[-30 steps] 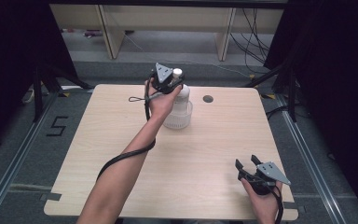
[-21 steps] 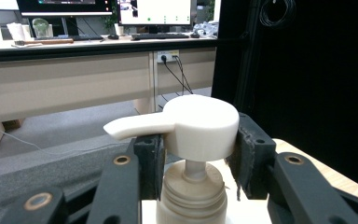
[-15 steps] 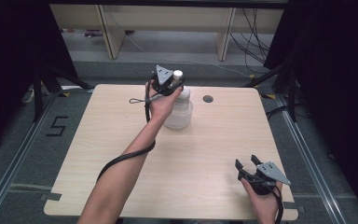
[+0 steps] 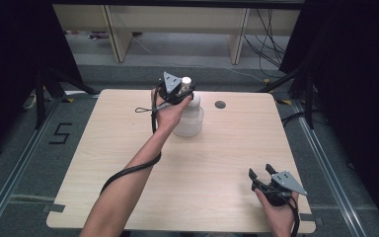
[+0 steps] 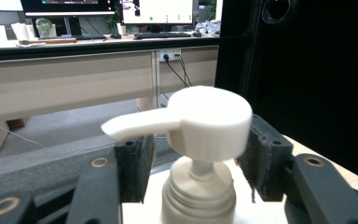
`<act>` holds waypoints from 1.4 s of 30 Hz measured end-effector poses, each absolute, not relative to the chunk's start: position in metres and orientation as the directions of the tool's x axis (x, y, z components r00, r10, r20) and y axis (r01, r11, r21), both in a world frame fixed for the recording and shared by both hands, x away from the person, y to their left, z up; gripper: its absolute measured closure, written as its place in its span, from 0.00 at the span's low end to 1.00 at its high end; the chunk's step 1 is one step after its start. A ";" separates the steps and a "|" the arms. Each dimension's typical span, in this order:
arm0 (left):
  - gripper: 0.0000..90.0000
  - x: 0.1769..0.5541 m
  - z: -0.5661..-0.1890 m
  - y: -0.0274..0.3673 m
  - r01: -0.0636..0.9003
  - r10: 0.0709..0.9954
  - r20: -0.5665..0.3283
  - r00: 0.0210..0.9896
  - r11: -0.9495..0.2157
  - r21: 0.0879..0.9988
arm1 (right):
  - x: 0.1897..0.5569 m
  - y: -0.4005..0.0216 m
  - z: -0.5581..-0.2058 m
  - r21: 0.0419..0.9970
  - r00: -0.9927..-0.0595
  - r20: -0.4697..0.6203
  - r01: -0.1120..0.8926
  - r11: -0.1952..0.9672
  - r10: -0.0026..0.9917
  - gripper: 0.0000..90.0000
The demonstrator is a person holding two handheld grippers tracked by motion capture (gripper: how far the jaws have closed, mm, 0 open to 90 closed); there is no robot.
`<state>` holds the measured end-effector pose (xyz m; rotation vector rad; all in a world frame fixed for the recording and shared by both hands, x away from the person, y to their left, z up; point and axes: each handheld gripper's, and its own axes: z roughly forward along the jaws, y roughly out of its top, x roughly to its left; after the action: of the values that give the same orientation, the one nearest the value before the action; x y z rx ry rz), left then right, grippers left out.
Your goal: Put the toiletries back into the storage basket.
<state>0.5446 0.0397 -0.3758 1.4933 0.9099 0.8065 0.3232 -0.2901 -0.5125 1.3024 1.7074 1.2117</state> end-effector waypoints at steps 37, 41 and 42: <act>0.43 0.487 -0.388 0.086 0.137 0.872 -0.037 0.488 -0.034 0.990 | 0.323 -0.287 -0.514 0.939 -0.278 0.067 0.342 0.034 0.958 0.37; 0.43 0.476 -0.393 0.094 0.136 0.871 -0.042 0.489 -0.028 0.990 | 0.325 -0.290 -0.514 0.942 -0.294 0.046 0.332 0.057 0.955 0.37; 0.43 0.475 -0.393 0.095 0.133 0.870 -0.038 0.491 -0.032 0.991 | 0.325 -0.289 -0.514 0.942 -0.294 0.045 0.331 0.058 0.955 0.37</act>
<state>0.4746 0.0948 -0.3935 1.5059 0.9130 0.7488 0.3247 -0.2895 -0.5137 1.2971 1.6991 1.2432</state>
